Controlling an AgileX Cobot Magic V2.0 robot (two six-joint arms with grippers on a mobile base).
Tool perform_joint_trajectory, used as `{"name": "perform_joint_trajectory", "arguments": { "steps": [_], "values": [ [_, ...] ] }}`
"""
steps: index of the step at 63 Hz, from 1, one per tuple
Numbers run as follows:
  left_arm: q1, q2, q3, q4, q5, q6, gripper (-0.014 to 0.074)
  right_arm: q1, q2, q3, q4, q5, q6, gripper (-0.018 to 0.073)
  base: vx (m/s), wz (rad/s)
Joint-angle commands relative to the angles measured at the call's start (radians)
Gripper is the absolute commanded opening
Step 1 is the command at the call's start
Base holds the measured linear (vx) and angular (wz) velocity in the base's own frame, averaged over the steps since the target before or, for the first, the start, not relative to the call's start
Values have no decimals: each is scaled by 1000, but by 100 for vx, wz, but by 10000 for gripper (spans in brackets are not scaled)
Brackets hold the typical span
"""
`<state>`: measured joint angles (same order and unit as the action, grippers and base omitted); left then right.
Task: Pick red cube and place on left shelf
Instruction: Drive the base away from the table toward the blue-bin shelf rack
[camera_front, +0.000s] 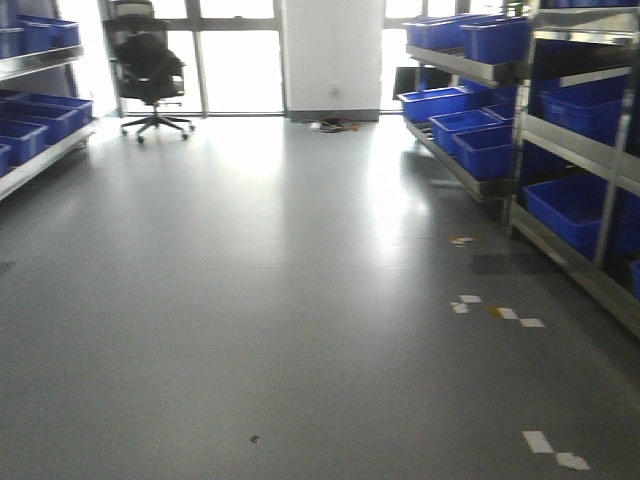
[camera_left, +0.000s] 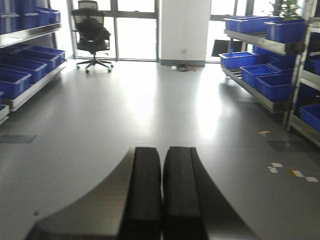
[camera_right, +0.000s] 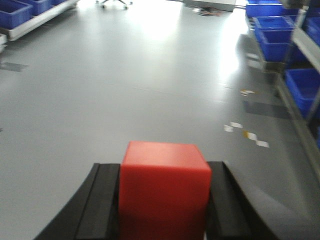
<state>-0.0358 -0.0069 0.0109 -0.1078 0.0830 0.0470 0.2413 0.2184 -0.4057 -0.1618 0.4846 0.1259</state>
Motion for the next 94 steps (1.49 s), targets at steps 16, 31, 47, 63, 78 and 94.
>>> {"name": "perform_joint_trajectory", "arguments": {
  "steps": [16, 31, 47, 63, 78, 94],
  "values": [
    [1, -14, 24, -5, -91, -7, 102, 0, 11, -25, -17, -88, -9, 70, 7, 43],
    [1, -14, 24, -5, -91, -7, 102, 0, 11, -25, -17, -88, -9, 70, 19, 14],
    [1, -14, 24, -5, -91, -7, 102, 0, 11, -25, -17, -88, -9, 70, 37, 6],
    [1, -14, 24, -5, -91, -7, 102, 0, 11, -25, -17, -88, -9, 70, 52, -1],
    [1, -14, 24, -5, -91, -7, 102, 0, 11, -25, -17, -88, -9, 70, 58, 3],
    [1, -14, 24, -5, -91, -7, 102, 0, 11, -25, -17, -88, -9, 70, 62, 7]
  ]
}}
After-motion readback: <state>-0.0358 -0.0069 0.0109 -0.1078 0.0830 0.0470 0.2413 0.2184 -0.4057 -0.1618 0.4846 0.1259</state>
